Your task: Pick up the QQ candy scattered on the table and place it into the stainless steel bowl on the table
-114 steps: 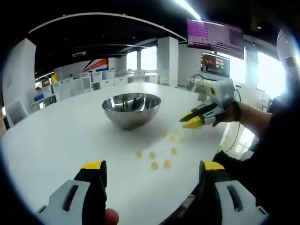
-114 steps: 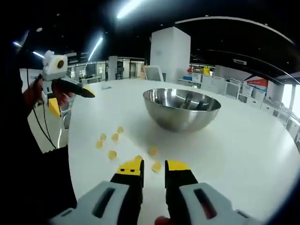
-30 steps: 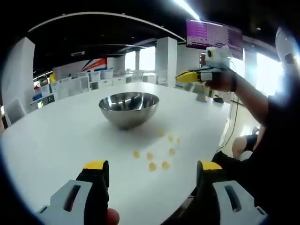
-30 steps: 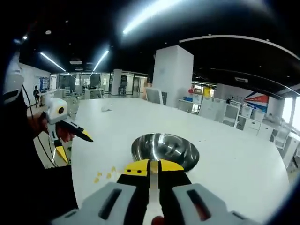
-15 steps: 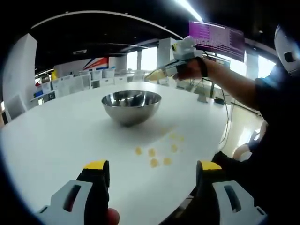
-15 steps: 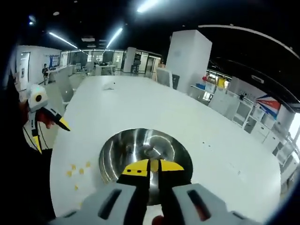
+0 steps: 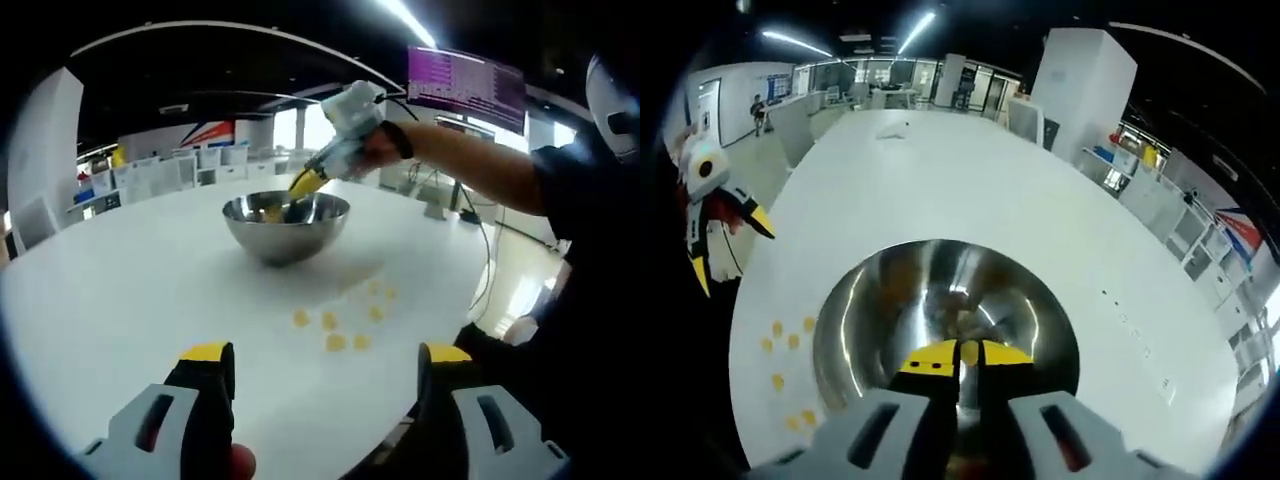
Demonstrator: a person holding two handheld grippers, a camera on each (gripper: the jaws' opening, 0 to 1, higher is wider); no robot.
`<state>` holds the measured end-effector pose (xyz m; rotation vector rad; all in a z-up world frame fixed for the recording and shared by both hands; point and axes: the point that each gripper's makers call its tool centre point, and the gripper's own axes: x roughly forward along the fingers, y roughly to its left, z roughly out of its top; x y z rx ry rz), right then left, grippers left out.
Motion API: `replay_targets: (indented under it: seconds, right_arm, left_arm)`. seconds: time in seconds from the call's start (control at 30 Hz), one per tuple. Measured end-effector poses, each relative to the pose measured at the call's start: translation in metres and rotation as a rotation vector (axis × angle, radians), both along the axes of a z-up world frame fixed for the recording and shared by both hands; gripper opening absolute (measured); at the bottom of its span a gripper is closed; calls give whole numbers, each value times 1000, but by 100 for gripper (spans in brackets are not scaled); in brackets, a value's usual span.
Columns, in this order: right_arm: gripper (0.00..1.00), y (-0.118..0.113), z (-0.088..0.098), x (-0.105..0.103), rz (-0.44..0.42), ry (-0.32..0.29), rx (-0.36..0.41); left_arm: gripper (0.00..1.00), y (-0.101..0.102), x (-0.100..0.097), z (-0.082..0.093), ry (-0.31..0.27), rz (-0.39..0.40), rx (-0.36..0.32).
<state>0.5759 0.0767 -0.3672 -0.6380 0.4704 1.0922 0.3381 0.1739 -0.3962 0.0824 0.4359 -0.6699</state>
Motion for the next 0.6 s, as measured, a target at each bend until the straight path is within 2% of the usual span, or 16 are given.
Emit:
replay_targets:
  seconds: [0.13, 0.23, 0.6]
  right_arm:
    - [10, 0, -1, -4, 4, 5, -6]
    - [17, -2, 1, -7, 11, 1, -8]
    - [18, -8, 16, -15, 0, -24, 0]
  left_arm:
    - [75, 1, 0, -1, 1, 1, -1]
    - [75, 1, 0, 0, -1, -2, -2]
    - [75, -2, -6, 2, -10, -7, -4]
